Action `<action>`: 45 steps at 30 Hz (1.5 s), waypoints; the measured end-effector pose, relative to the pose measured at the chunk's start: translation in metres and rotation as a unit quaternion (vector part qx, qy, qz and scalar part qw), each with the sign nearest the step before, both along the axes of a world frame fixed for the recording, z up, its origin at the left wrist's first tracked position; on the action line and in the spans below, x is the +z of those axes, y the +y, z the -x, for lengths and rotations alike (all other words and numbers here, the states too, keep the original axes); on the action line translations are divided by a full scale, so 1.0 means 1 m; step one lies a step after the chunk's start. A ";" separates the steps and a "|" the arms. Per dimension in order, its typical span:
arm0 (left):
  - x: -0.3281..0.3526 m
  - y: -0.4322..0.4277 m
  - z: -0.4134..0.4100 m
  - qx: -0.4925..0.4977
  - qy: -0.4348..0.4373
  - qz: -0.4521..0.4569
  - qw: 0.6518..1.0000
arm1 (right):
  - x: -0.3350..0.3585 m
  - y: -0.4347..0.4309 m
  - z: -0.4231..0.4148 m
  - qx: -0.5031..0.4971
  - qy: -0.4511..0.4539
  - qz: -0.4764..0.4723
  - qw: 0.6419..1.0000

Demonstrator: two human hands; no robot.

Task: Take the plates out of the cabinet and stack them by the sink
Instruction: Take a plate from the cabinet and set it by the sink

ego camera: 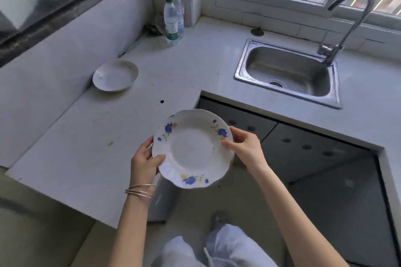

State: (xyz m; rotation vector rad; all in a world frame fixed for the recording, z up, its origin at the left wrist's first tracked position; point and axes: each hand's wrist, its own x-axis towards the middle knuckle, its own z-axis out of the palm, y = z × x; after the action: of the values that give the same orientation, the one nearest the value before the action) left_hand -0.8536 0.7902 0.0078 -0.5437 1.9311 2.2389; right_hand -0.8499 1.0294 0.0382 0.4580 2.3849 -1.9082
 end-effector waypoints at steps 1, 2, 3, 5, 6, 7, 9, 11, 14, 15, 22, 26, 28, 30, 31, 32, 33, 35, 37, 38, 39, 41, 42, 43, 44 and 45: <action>-0.001 0.007 0.006 0.012 0.000 0.003 1.000 | 0.001 0.007 0.011 0.015 -0.003 -0.001 1.000; -0.002 0.012 0.012 0.024 0.002 0.006 1.000 | 0.001 0.013 0.021 0.028 -0.008 -0.002 1.000; -0.003 0.017 0.017 0.037 0.004 0.006 0.999 | 0.001 0.018 0.032 0.040 -0.011 -0.004 0.999; -0.004 0.023 0.026 0.056 0.012 0.008 0.998 | 0.000 0.024 0.053 0.056 -0.016 -0.008 0.998; -0.004 0.025 0.030 0.063 0.016 0.017 0.998 | -0.001 0.026 0.063 0.065 -0.018 -0.010 0.998; -0.004 0.027 0.034 0.071 0.019 0.030 0.997 | -0.002 0.026 0.074 0.076 -0.019 -0.011 0.997; -0.006 0.026 0.043 0.092 0.017 0.043 0.995 | -0.005 0.024 0.095 0.103 -0.022 -0.008 0.994; -0.010 0.020 0.053 0.121 0.008 0.041 0.992 | -0.009 0.017 0.116 0.126 -0.028 -0.004 0.992; -0.018 0.006 0.069 0.155 -0.011 0.054 0.986 | -0.015 0.000 0.148 0.149 -0.036 -0.008 0.988; -0.019 0.001 0.075 0.167 -0.014 0.052 0.984 | -0.017 -0.007 0.158 0.159 -0.035 -0.011 0.987; -0.020 -0.038 0.132 0.243 -0.017 0.015 0.970 | -0.020 -0.056 0.234 0.215 -0.019 -0.026 0.976; -0.020 -0.062 0.170 0.266 -0.016 0.008 0.964 | -0.014 -0.086 0.277 0.227 -0.019 -0.032 0.973; -0.018 -0.074 0.189 0.277 -0.020 0.007 0.961 | -0.013 -0.100 0.297 0.231 -0.021 -0.019 0.972; -0.018 -0.086 0.207 0.281 -0.026 0.012 0.959 | -0.014 -0.114 0.316 0.232 -0.023 -0.019 0.972; -0.018 -0.091 0.216 0.286 -0.030 0.016 0.958 | -0.015 -0.120 0.326 0.235 -0.026 -0.023 0.971; -0.019 -0.096 0.224 0.290 -0.030 0.024 0.956 | -0.017 -0.126 0.336 0.237 -0.031 -0.027 0.971; -0.021 -0.101 0.233 0.293 -0.033 0.037 0.955 | -0.019 -0.133 0.346 0.240 -0.036 -0.031 0.970; -0.027 -0.112 0.250 0.295 -0.041 0.072 0.952 | -0.024 -0.144 0.367 0.250 -0.041 -0.039 0.966; -0.036 -0.121 0.267 0.303 -0.045 0.081 0.948 | -0.031 -0.157 0.388 0.259 -0.046 -0.050 0.963; -0.040 -0.125 0.275 0.312 -0.046 0.081 0.946 | -0.035 -0.163 0.398 0.263 -0.046 -0.057 0.962; -0.042 -0.128 0.284 0.324 -0.049 0.080 0.942 | -0.040 -0.170 0.409 0.267 -0.045 -0.067 0.960; -0.046 -0.135 0.299 0.345 -0.055 0.076 0.934 | -0.049 -0.182 0.429 0.273 -0.048 -0.081 0.957; -0.049 -0.139 0.306 0.353 -0.058 0.072 0.931 | -0.055 -0.188 0.439 0.276 -0.050 -0.083 0.956; -0.053 -0.143 0.313 0.363 -0.063 0.065 0.928 | -0.058 -0.194 0.448 0.277 -0.055 -0.082 0.956; -0.056 -0.147 0.320 0.373 -0.065 0.058 0.924 | -0.062 -0.200 0.457 0.275 -0.060 -0.080 0.956; -0.060 -0.151 0.327 0.386 -0.069 0.053 0.918 | -0.066 -0.206 0.465 0.273 -0.065 -0.079 0.957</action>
State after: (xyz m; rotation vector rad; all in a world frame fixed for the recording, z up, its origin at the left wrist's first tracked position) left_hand -1.1802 0.6394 -0.0517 -1.6806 1.9879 2.3771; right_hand -1.3149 0.8233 -0.0278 -0.0728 2.2694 -1.4111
